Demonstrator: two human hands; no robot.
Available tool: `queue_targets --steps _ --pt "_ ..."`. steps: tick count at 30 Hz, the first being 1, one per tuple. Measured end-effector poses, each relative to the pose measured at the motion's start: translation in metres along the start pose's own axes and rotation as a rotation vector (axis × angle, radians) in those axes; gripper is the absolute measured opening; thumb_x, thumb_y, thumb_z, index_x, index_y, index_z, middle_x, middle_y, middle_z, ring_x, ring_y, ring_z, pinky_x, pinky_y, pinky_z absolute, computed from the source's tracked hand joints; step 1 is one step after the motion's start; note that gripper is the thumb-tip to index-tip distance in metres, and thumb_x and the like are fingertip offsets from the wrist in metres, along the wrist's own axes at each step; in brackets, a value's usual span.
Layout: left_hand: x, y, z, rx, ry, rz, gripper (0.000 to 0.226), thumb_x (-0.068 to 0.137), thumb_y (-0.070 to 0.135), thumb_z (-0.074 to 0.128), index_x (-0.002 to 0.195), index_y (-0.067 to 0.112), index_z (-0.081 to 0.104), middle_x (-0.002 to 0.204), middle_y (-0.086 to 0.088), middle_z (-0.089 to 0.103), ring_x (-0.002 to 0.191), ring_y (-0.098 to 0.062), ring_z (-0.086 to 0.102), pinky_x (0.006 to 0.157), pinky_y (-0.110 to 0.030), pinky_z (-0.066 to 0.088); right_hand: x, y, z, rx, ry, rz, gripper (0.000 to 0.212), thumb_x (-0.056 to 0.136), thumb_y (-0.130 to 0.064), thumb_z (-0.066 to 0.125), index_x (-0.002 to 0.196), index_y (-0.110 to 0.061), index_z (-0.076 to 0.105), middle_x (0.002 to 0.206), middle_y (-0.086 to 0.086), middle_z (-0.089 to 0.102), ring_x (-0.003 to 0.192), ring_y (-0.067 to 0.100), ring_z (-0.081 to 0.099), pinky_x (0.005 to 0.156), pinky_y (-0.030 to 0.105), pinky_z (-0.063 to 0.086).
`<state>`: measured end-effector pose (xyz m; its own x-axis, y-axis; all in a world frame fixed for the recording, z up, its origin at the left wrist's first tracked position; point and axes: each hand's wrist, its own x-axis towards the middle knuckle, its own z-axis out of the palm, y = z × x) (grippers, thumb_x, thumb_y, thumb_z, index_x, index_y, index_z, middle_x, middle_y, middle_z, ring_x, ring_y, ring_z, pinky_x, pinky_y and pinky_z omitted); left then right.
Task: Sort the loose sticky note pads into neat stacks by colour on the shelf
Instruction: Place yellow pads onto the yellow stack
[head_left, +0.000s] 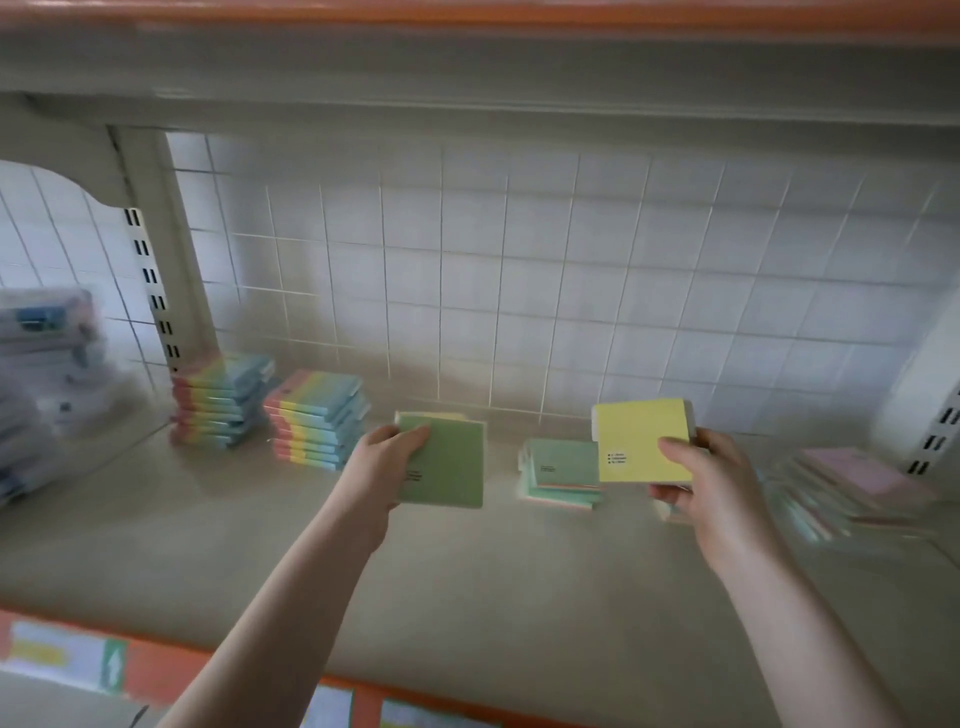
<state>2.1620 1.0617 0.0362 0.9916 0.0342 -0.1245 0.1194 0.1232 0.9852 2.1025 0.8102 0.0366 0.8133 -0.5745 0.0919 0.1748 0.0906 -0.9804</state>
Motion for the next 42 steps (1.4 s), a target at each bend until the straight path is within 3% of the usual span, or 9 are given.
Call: queue_targets --steps 7,10,14,20,26,28,32,38,42 --pt "0.027 0.006 0.078 0.163 -0.149 0.041 0.014 0.092 0.012 0.055 0.079 0.011 0.058 0.079 -0.01 0.06 0.07 -0.024 0.056 0.071 -0.033 0.041 0.01 -0.01 -0.036 0.009 0.05 -0.031 0.012 0.089 0.004 0.051 0.086 -0.008 0.053 0.081 0.009 0.057 0.067 0.021 0.056 0.04 0.021 0.049" --pt "0.038 -0.002 0.105 0.197 -0.168 0.007 0.013 0.092 0.009 0.054 0.079 0.01 0.056 0.087 -0.013 0.061 0.07 -0.023 0.058 0.063 -0.028 0.05 0.011 -0.012 -0.047 0.009 0.054 -0.033 0.011 0.089 0.006 0.05 0.086 -0.005 0.052 0.08 0.01 0.056 0.067 0.021 0.055 0.038 0.019 0.047" --pt "0.052 -0.018 0.123 0.297 -0.143 -0.007 0.017 0.09 0.007 0.056 0.073 0.009 0.055 0.089 -0.015 0.058 0.074 -0.026 0.059 0.061 -0.03 0.051 0.013 -0.012 -0.062 -0.009 0.077 -0.03 0.014 0.088 0.005 0.052 0.081 -0.007 0.053 0.078 0.008 0.057 0.065 0.02 0.055 0.039 0.02 0.048" --pt "0.06 -0.026 0.136 0.469 -0.069 0.057 0.012 0.085 0.013 0.057 0.076 0.006 0.056 0.077 -0.01 0.052 0.073 -0.025 0.048 0.061 -0.028 0.039 0.014 -0.01 -0.078 -0.048 0.083 -0.031 0.012 0.088 0.002 0.054 0.1 0.002 0.056 0.082 0.007 0.061 0.063 0.019 0.057 0.048 0.029 0.049" --pt "0.056 -0.027 0.148 0.519 0.009 0.058 0.023 0.086 0.01 0.052 0.063 0.01 0.047 0.064 -0.005 0.047 0.067 -0.026 0.046 0.057 -0.026 0.036 0.015 -0.01 -0.082 -0.042 0.088 -0.032 0.01 0.088 0.004 0.053 0.085 -0.006 0.054 0.08 0.007 0.06 0.068 0.019 0.057 0.045 0.027 0.048" --pt "0.054 -0.03 0.15 0.677 0.032 0.094 0.016 0.085 0.014 0.05 0.074 0.005 0.056 0.076 -0.012 0.056 0.079 -0.032 0.052 0.063 -0.029 0.037 0.015 -0.01 -0.083 -0.035 0.093 -0.038 0.014 0.088 0.004 0.053 0.081 -0.008 0.054 0.079 0.007 0.059 0.068 0.019 0.056 0.042 0.025 0.049" --pt "0.053 -0.038 0.146 0.929 0.062 0.128 0.033 0.082 0.017 0.05 0.105 -0.004 0.061 0.11 -0.019 0.062 0.106 -0.035 0.058 0.077 -0.038 0.05 0.014 -0.009 -0.084 -0.029 0.096 -0.031 0.01 0.088 0.004 0.053 0.086 -0.006 0.054 0.078 0.006 0.059 0.067 0.02 0.057 0.039 0.022 0.048" --pt "0.056 -0.042 0.141 1.068 0.008 0.187 0.034 0.092 0.024 0.048 0.12 0.005 0.048 0.12 -0.012 0.059 0.112 -0.033 0.055 0.075 -0.031 0.039 0.014 -0.006 -0.082 -0.028 0.098 -0.025 0.01 0.087 0.005 0.054 0.085 -0.005 0.055 0.079 0.007 0.059 0.068 0.021 0.057 0.038 0.022 0.047" --pt "0.055 -0.043 0.14 1.1 0.009 0.217 0.026 0.096 0.022 0.042 0.114 0.004 0.048 0.117 -0.016 0.058 0.109 -0.034 0.054 0.074 -0.032 0.037 0.013 -0.005 -0.081 -0.03 0.084 -0.022 0.01 0.088 0.005 0.053 0.087 -0.004 0.055 0.079 0.007 0.06 0.067 0.019 0.057 0.04 0.022 0.047"
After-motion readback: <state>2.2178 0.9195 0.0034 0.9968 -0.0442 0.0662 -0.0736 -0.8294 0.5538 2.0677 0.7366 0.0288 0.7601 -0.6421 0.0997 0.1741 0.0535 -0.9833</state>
